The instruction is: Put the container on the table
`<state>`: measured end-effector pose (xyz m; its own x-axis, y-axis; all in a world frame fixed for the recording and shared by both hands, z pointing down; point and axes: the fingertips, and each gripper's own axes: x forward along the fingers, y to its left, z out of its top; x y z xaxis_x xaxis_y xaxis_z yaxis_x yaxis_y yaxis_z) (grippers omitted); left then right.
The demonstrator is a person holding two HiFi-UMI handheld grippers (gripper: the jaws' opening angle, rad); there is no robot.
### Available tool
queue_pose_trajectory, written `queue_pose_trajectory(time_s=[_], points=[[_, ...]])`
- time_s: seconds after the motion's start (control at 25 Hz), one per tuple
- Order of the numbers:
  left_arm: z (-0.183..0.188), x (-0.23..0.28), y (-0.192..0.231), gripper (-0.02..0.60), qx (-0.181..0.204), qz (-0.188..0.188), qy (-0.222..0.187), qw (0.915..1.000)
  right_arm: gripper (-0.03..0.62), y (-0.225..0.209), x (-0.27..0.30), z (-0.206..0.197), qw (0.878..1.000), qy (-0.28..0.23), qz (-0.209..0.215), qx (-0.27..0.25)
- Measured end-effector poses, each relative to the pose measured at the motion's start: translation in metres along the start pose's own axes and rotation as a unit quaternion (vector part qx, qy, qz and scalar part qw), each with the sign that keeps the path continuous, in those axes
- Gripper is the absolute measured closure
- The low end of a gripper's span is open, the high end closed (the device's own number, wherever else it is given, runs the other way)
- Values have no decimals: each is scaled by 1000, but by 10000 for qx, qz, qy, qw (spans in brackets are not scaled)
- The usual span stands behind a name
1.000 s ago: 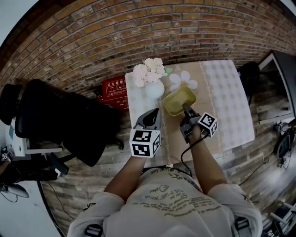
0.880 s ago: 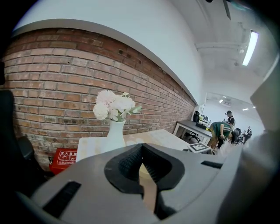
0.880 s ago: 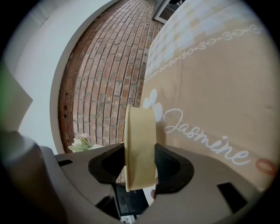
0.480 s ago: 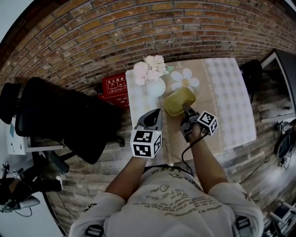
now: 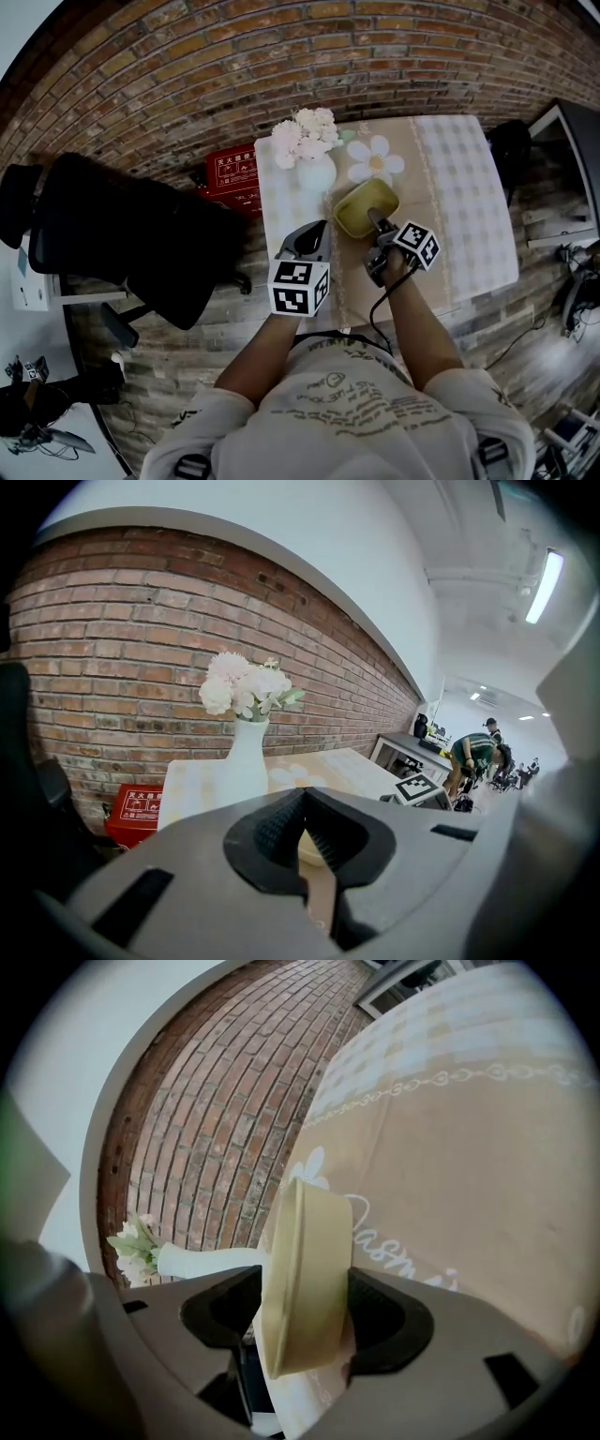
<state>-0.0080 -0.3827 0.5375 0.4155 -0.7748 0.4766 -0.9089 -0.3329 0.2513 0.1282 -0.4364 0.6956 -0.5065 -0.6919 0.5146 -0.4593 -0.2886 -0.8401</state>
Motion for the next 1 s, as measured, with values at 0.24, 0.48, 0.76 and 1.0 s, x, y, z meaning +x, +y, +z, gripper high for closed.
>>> queue_pose_trajectory(time_s=[0.24, 0.48, 0.76, 1.0], points=[[-1, 0, -7, 575, 28, -102, 8, 9999, 278, -7, -10, 7, 9960, -286, -557, -633], [1, -2, -12, 575, 71, -190, -33, 9998, 261, -9, -22, 11, 9900, -459, -858, -1022], [5, -5, -21, 575, 147, -269, -126, 9995, 497, -13, -51, 15, 9903, -744, -786, -875], [7, -8, -36, 575, 265, -375, -157, 9988, 591, -13, -80, 24, 9858, -1112, -744, -1018]])
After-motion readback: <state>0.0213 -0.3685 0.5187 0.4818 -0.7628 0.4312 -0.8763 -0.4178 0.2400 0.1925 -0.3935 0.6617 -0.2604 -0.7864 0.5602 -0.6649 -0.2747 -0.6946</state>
